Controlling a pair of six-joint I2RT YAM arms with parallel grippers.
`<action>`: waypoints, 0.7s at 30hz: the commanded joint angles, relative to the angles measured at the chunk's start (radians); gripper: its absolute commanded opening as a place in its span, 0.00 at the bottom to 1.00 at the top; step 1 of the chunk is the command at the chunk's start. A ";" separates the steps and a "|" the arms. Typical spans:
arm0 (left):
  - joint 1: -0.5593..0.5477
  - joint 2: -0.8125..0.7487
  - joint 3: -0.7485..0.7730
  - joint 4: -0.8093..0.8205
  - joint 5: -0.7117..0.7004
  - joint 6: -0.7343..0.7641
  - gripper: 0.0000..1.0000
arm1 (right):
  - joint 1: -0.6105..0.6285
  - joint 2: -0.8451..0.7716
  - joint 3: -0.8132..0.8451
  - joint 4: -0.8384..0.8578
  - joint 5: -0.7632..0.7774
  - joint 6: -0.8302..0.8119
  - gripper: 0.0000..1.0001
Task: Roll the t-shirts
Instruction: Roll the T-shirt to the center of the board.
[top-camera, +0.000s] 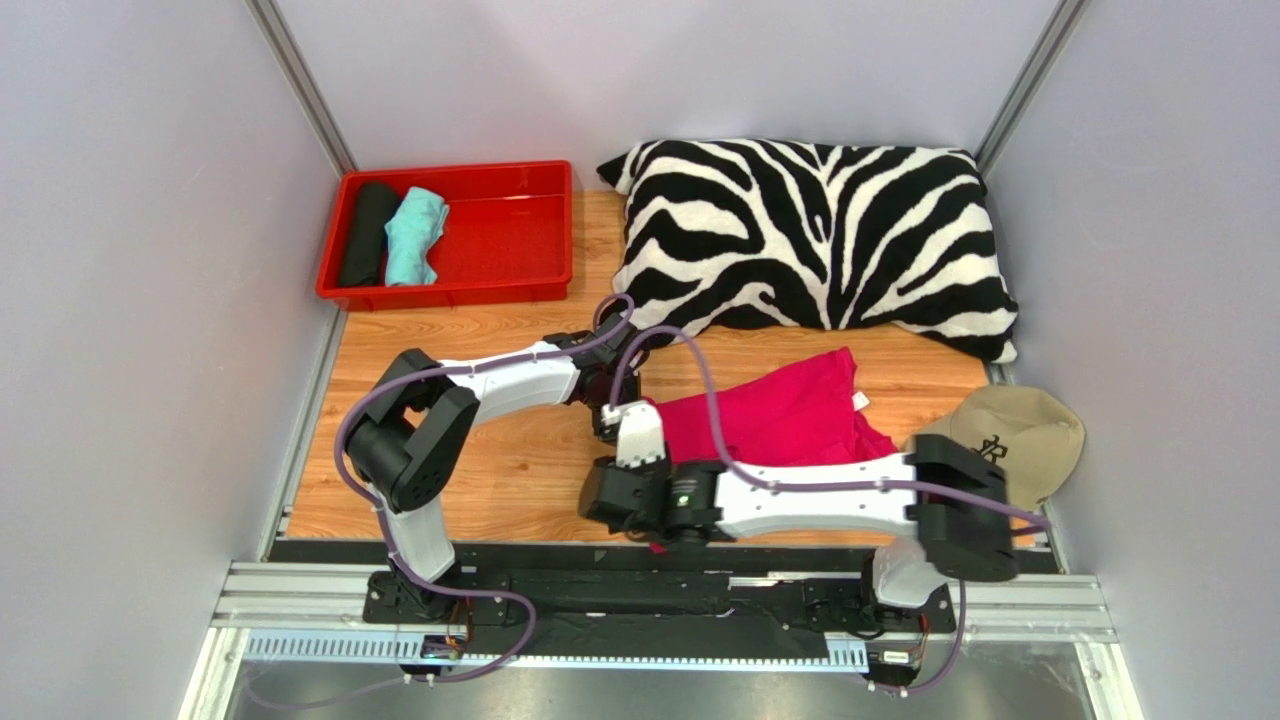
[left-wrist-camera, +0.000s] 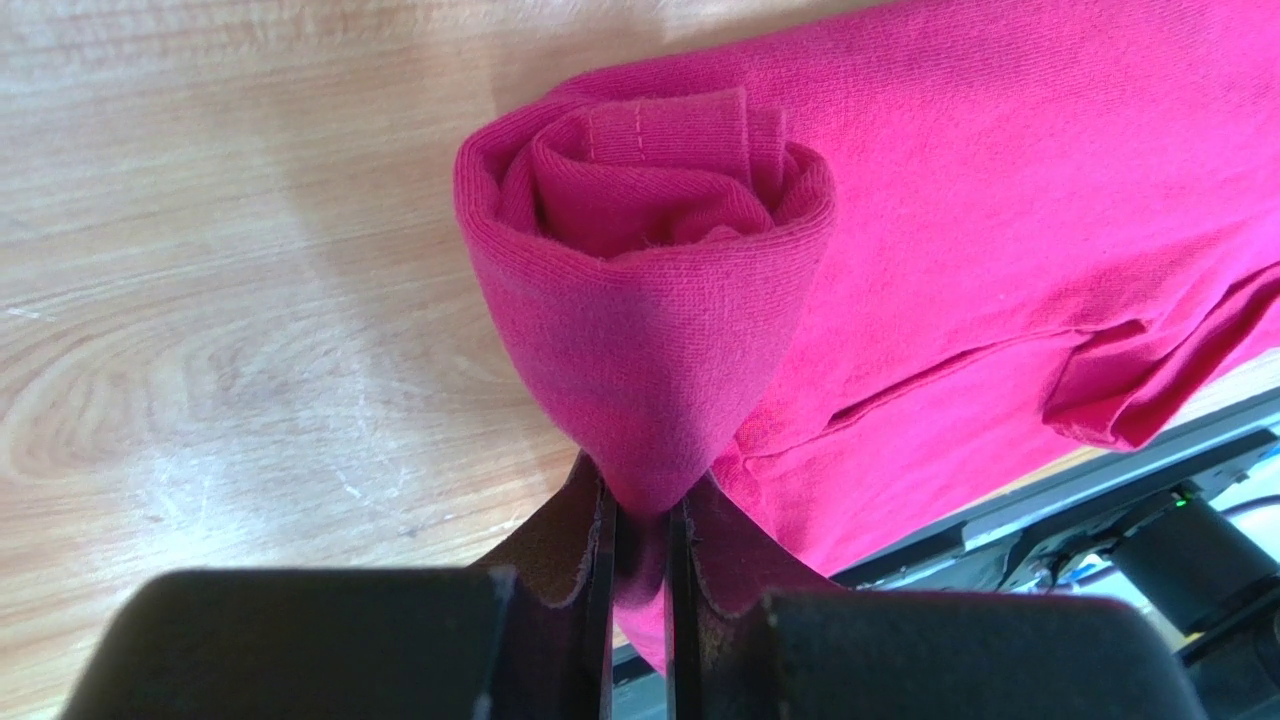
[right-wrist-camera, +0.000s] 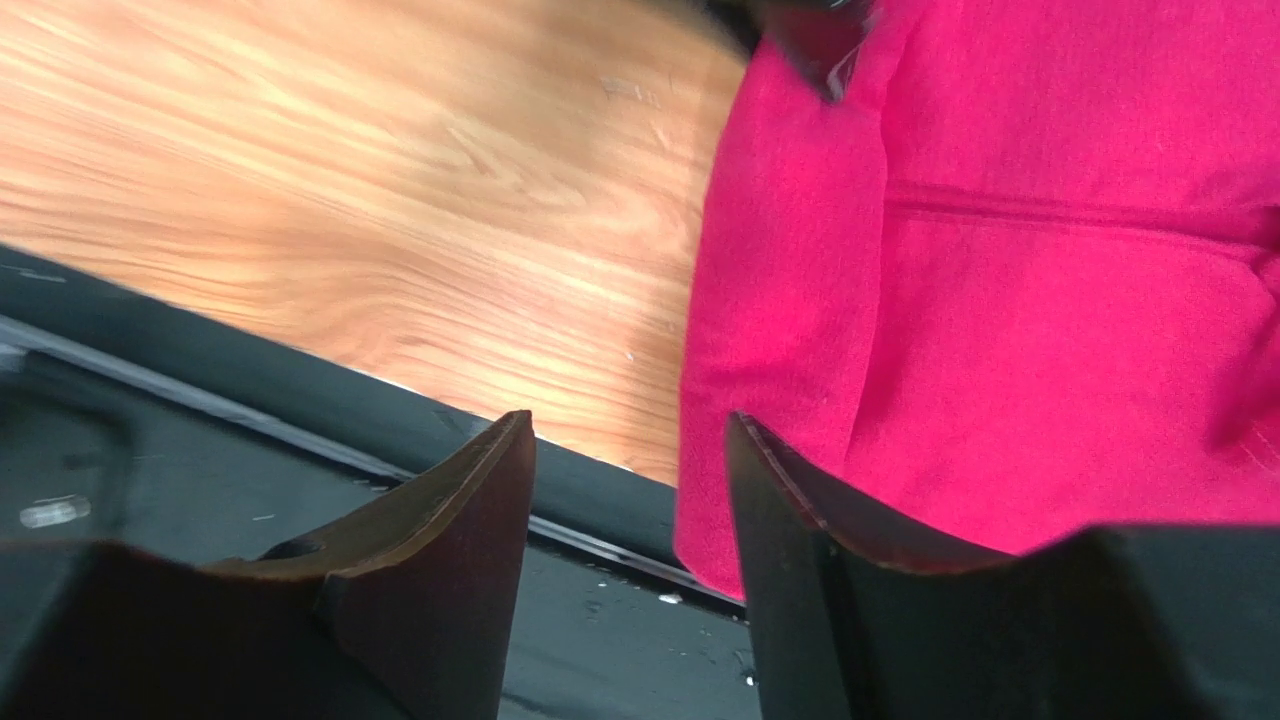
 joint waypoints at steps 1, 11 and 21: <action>0.003 0.020 0.014 -0.114 -0.036 0.053 0.10 | 0.046 0.158 0.174 -0.261 0.143 0.046 0.55; 0.002 0.038 0.045 -0.131 -0.036 0.073 0.11 | 0.097 0.410 0.338 -0.484 0.194 0.150 0.57; 0.008 0.041 0.042 -0.119 -0.026 0.080 0.15 | 0.087 0.392 0.233 -0.383 0.144 0.133 0.54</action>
